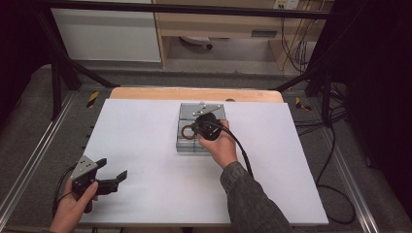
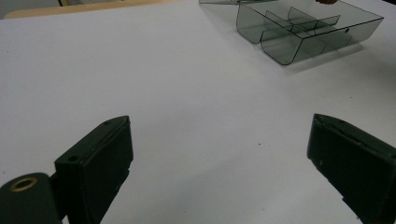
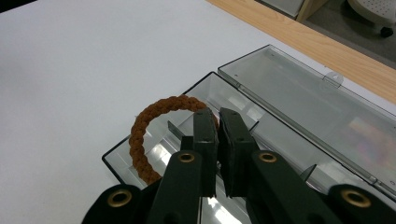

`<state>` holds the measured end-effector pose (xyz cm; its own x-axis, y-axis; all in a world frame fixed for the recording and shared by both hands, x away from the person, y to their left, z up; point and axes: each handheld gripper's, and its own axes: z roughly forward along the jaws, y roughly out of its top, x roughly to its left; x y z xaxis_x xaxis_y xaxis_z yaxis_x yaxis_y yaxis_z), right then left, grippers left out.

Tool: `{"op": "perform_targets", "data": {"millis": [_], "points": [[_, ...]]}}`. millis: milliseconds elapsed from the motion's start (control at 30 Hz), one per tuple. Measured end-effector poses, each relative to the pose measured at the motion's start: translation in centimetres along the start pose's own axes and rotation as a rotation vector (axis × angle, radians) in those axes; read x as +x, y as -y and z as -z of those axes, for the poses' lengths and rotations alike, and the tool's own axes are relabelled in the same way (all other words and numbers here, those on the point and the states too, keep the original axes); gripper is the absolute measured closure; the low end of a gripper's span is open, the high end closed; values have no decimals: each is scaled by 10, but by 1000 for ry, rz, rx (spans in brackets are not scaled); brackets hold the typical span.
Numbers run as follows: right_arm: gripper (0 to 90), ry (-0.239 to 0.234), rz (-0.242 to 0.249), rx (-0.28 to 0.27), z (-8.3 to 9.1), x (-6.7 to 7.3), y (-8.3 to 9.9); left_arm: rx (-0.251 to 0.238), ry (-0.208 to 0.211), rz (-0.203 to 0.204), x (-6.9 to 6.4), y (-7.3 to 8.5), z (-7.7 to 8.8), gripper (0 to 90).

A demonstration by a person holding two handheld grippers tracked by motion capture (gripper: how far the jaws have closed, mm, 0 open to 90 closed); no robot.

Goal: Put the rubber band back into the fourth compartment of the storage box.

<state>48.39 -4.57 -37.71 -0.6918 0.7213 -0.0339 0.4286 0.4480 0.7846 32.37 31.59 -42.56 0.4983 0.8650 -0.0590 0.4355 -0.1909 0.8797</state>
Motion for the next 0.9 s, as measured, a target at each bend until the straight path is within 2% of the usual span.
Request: {"op": "perform_targets", "data": {"millis": [467, 900], "points": [[859, -13, 14, 24, -6, 4, 2, 0, 1, 0, 0, 0, 0, 67], [857, -4, 32, 53, -10, 5, 4, 0, 0, 0, 1, 0, 0, 67]]}}
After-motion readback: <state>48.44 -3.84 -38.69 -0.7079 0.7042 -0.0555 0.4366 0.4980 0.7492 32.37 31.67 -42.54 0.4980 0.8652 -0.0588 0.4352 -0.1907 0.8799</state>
